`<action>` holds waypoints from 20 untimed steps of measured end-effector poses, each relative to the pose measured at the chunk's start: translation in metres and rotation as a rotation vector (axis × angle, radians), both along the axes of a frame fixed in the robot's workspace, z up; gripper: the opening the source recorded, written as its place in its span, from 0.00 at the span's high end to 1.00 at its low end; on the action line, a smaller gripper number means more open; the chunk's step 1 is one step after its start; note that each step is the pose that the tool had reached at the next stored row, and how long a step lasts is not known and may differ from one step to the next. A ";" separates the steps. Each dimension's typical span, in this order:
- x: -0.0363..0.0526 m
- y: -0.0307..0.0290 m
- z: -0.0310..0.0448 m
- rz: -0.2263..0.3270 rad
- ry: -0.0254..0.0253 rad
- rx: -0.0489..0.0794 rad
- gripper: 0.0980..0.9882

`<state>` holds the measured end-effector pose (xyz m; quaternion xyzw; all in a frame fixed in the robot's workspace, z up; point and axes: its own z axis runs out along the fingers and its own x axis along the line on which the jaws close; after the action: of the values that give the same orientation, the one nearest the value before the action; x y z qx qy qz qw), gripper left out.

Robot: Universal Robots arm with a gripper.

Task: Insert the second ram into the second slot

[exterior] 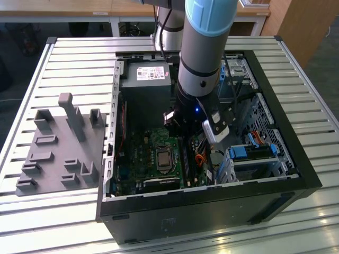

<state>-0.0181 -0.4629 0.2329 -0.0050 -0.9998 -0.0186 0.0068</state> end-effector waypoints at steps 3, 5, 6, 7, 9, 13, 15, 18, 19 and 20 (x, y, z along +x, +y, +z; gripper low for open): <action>0.0008 0.0000 -0.0019 0.000 0.0008 0.000 0.96; 0.0008 0.0000 -0.0036 0.002 0.0009 0.000 0.96; 0.0009 0.0000 -0.0041 0.005 0.0009 0.000 0.96; 0.0010 -0.0001 -0.0043 0.007 0.0010 0.000 0.96; 0.0013 -0.0005 -0.0044 0.007 0.0013 0.000 0.96; 0.0013 -0.0009 -0.0039 0.007 0.0014 0.000 0.96; 0.0013 -0.0008 -0.0030 0.007 0.0013 0.000 0.96; 0.0019 -0.0009 -0.0029 0.007 0.0014 0.000 0.96; 0.0023 -0.0011 -0.0028 0.007 0.0016 0.000 0.96; 0.0028 -0.0012 -0.0028 0.007 0.0017 0.000 0.96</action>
<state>-0.0153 -0.4641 0.2300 -0.0013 -0.9998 -0.0185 0.0078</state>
